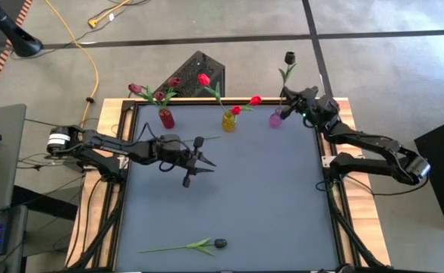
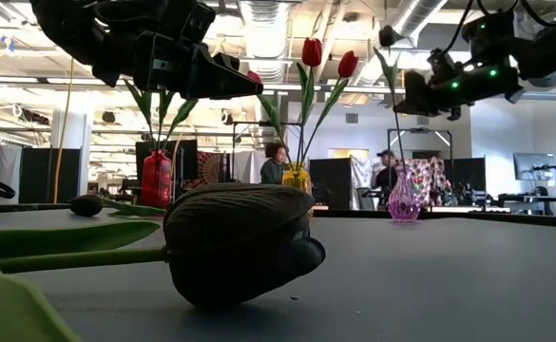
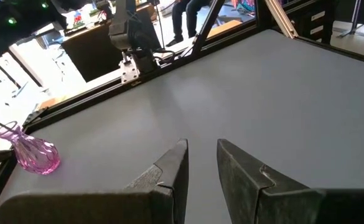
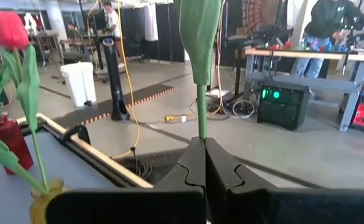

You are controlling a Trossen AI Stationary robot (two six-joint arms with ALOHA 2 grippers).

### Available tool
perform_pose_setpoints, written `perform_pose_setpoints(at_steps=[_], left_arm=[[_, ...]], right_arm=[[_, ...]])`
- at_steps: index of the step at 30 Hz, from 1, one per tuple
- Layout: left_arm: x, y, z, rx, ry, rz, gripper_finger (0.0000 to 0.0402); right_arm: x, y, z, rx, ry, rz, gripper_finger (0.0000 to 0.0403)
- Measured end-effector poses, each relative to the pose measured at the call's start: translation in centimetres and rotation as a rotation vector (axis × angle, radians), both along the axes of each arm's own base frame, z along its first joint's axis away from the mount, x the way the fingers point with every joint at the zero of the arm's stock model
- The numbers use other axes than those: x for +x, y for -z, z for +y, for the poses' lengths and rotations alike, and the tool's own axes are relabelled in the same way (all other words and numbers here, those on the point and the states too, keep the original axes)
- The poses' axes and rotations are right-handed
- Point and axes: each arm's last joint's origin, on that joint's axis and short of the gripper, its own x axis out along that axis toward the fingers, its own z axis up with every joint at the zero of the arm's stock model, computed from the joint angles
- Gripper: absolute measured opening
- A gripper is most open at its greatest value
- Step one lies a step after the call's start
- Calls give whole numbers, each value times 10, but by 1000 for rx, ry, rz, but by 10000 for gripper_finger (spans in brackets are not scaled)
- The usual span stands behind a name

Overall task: Sort flowers into vase by color
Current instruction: Put the bottom right black tulip into the purple vase, then put the top black tulip into the purple vase

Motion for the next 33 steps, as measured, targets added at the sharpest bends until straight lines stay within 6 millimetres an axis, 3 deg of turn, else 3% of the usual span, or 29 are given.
perform_pose_setpoints(at_steps=[6,19,27,33], left_arm=[[0,0,0,-3,0,1,73],[0,0,0,-9,-1,2,73],[0,0,0,-31,-7,9,73],[0,1,1,-78,-58,22,73]], right_arm=[[0,5,0,45,0,19,31],[1,13,0,178,1,132,114],[9,-4,4,357,-44,321,186],[18,-23,17,409,-123,441,212]])
